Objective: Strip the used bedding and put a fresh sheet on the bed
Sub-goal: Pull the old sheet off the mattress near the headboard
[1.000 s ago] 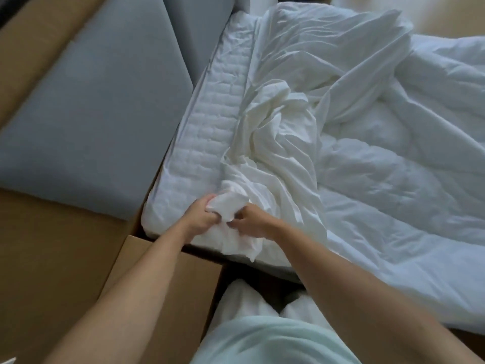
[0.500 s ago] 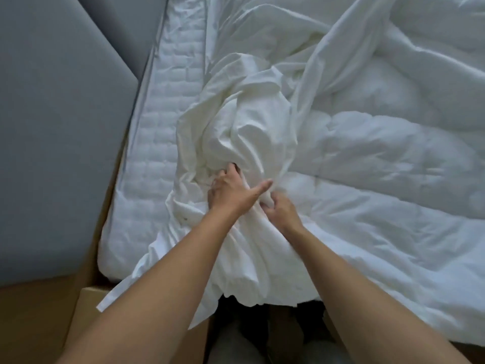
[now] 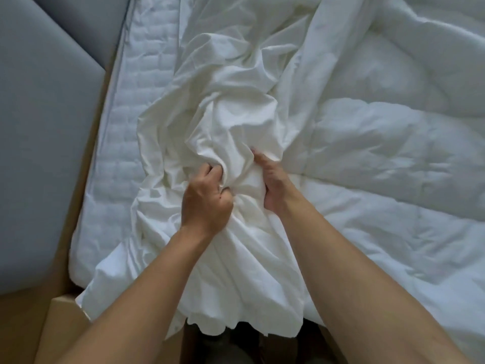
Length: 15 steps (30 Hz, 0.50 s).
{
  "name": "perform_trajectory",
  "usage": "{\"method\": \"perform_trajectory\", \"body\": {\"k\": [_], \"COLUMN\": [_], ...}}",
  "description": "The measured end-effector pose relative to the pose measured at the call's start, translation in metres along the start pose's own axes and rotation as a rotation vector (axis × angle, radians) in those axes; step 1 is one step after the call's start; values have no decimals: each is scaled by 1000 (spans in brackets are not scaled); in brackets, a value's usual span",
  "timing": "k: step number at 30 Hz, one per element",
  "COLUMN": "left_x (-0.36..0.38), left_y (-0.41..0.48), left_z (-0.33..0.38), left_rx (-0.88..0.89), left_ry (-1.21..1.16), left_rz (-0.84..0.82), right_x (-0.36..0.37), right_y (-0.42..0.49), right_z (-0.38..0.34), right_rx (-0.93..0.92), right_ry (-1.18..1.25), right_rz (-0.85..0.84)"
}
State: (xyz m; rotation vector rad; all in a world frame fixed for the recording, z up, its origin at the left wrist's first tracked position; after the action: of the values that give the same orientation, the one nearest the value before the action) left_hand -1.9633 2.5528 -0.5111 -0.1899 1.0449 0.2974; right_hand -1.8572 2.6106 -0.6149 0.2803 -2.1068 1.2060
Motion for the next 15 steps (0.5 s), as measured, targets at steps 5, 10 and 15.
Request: {"method": "perform_trajectory", "body": {"k": [5, 10, 15], "left_x": [-47, -38, -21], "left_y": [14, 65, 104], "left_z": [-44, -43, -71], "left_rx": [-331, -261, -272], "left_ry": [-53, 11, 128], "left_rz": [285, 137, 52], "right_x": [49, 96, 73], "right_y": [12, 38, 67], "right_z": [-14, -16, -15], "right_rx": [-143, -472, -32], "right_ry": [-202, -1309, -756], "right_rz": [-64, -97, -299]}}
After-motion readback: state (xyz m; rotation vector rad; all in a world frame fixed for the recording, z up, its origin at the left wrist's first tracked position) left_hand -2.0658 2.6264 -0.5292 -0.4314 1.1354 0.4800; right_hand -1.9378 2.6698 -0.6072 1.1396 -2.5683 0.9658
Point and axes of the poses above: each hand's wrist, its own y-axis towards the middle knuckle, its own x-axis out of the palm, z = x × y, the point moved 8 cm from there along y, towards the middle knuckle, and after that the axes turned 6 degrees about y, right-handed, at the moved point
